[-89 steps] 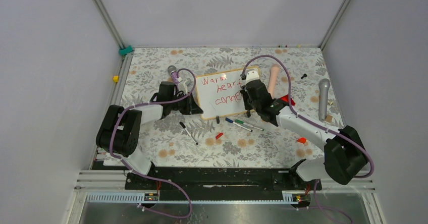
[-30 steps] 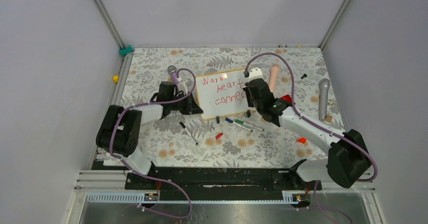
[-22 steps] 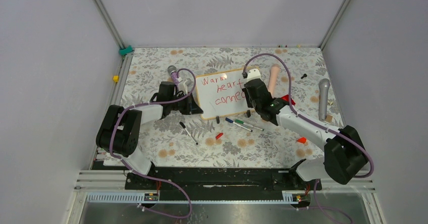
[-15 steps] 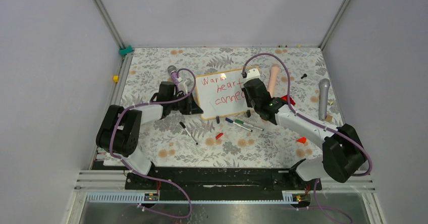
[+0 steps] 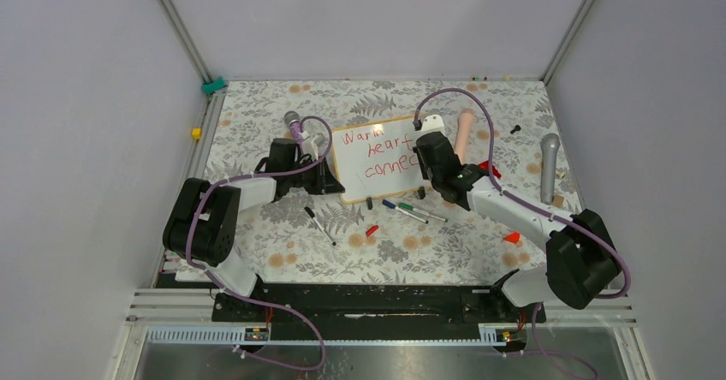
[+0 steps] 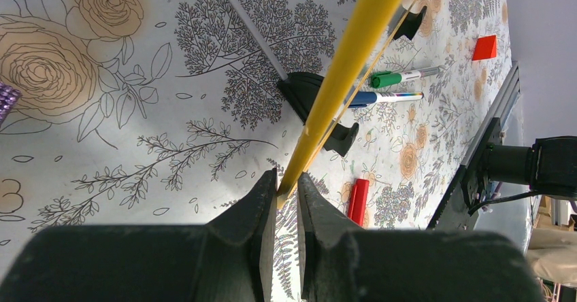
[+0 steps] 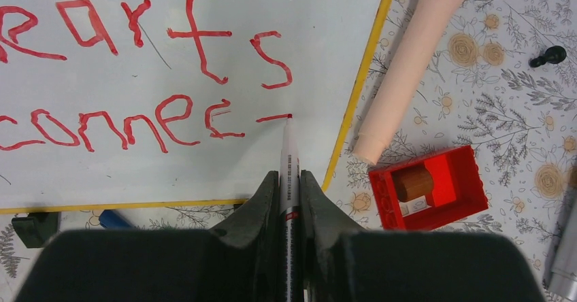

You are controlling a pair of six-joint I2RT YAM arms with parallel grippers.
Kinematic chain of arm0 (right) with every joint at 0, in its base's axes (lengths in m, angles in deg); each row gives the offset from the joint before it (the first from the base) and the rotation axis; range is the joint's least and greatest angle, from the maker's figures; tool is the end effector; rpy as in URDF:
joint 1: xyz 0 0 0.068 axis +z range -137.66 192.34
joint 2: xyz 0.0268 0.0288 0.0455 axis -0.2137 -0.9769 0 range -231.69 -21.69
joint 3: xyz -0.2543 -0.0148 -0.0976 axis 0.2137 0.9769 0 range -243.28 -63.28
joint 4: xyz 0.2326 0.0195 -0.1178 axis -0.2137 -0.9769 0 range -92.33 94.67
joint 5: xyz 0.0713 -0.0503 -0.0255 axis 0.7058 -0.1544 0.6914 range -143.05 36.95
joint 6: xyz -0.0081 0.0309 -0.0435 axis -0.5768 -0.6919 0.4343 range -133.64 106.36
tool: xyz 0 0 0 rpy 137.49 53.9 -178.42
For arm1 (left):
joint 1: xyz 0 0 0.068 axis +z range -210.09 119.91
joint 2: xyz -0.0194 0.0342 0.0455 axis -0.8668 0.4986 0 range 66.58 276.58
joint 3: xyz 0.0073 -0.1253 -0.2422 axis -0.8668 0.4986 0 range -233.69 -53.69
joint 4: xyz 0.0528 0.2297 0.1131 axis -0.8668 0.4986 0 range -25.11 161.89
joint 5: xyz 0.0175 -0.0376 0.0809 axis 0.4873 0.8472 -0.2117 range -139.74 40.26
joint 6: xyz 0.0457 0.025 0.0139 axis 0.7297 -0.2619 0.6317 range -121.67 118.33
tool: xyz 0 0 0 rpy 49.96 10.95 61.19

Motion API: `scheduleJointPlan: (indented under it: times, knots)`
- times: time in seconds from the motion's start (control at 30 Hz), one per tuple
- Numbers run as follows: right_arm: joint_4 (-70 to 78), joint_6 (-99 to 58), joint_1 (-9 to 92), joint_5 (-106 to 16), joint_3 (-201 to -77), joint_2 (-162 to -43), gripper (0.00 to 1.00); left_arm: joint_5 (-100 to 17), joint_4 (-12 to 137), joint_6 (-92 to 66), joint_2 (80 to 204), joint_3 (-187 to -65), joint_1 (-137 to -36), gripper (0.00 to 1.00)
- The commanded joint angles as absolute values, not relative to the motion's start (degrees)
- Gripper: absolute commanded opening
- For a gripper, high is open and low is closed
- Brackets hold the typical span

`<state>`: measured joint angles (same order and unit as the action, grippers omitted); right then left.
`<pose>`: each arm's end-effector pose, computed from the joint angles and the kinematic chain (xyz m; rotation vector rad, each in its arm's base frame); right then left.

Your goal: Write a sentence on the whiteboard

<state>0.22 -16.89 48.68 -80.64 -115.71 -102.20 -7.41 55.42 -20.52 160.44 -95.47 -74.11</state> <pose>0.2594 0.1703 0.2546 -0.3192 2.0441 -0.0929 0.2944 -0.0983 0.1525 0.2942 2.3206 -1.1427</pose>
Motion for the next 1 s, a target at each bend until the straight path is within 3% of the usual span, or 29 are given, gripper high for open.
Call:
scheduleJointPlan:
  times: [0.0, 0.3, 0.97]
  knots:
    - [1.61, -16.5, 48.02, -82.99, -116.95, -101.08, 0.0, -9.48, 54.59, -20.04, 161.03, -97.46, -73.63, 0.0]
    - [3.05, -16.56, 47.74, -80.95, -115.32, -96.08, 0.0, -9.54, 54.56, -19.96, 160.94, -97.46, -73.68, 0.0]
    - [3.78, -17.75, 47.14, -77.58, -118.42, -99.84, 0.0, -9.55, 54.56, -19.95, 160.93, -97.5, -73.65, 0.0]
